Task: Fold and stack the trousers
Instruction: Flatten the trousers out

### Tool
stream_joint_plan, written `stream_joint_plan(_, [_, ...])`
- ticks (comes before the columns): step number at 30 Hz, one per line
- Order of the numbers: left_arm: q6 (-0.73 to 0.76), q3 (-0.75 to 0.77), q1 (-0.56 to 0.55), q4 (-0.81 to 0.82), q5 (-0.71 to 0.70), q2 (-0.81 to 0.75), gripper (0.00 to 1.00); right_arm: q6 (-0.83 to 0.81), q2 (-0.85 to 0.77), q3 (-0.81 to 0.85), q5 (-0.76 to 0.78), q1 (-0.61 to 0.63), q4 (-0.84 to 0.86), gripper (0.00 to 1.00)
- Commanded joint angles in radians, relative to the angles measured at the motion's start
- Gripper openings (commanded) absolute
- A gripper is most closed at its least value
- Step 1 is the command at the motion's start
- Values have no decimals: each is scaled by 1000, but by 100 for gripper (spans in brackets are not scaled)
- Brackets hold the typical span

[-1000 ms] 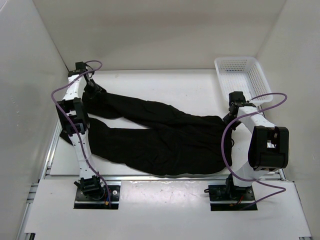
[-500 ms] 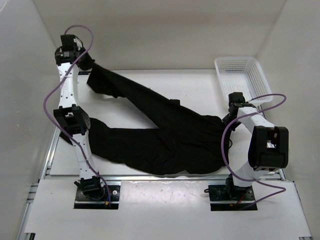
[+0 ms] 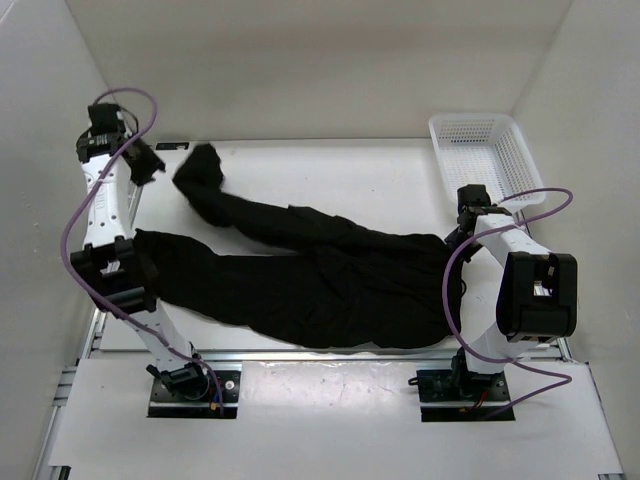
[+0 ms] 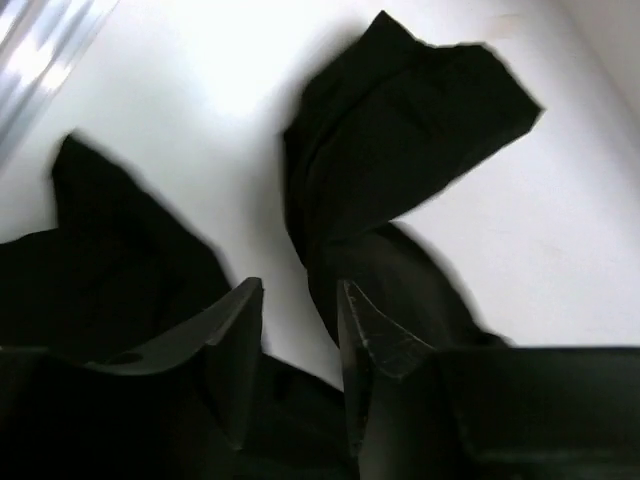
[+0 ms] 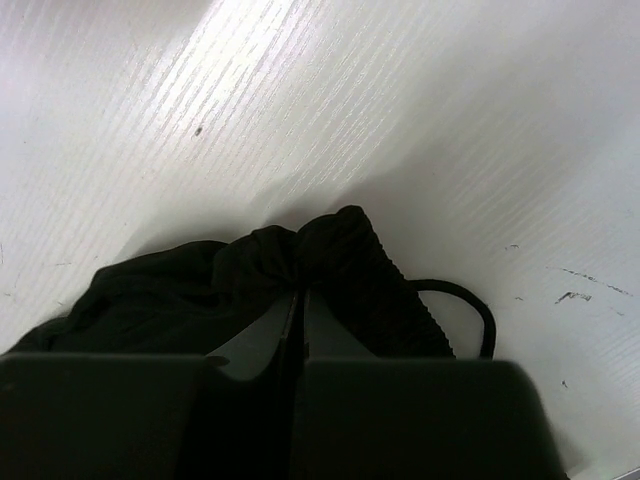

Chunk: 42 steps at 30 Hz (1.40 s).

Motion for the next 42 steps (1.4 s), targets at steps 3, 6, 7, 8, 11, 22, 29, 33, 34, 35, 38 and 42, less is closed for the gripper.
stream_joint_plan(3, [-9,-46,23,10,-73,65,50,-13,-35,-3,21,-5,0,0])
stream_joint_plan(6, [-9,70,-23,10,-103,102,48,-23,-46,-3,30,-5,0,0])
stream_joint_plan(7, [3,139,-32,1,-92,122,32,-23,-46,-3,30,-5,0,0])
stream_joint_plan(8, [15,173,-32,1,-81,146,10,-23,-46,-3,30,-5,0,0])
stream_joint_plan(11, [87,353,-78,-63,-63,286,10,-23,-46,-3,30,-5,0,0])
stream_joint_plan(22, [115,468,-210,-123,-161,572,81,-23,-15,-3,19,-5,9,0])
stream_joint_plan(29, [106,523,-192,-137,-123,618,10,-23,-15,-13,30,-5,9,0])
stream_joint_plan(33, [43,512,-121,-126,-260,498,10,-23,-15,-13,30,-5,9,0])
stream_joint_plan(34, [19,477,-77,-111,-277,466,10,-23,-15,-22,39,-5,9,0])
stream_joint_plan(35, [8,465,-54,-94,-278,435,10,-23,-15,-22,39,-5,9,0])
stream_joint_plan(38, [-3,486,3,-72,-255,378,10,-23,-15,-22,49,-5,9,0])
stream_joint_plan(42, [6,586,26,-115,-190,455,10,-23,-15,-22,49,-5,9,0])
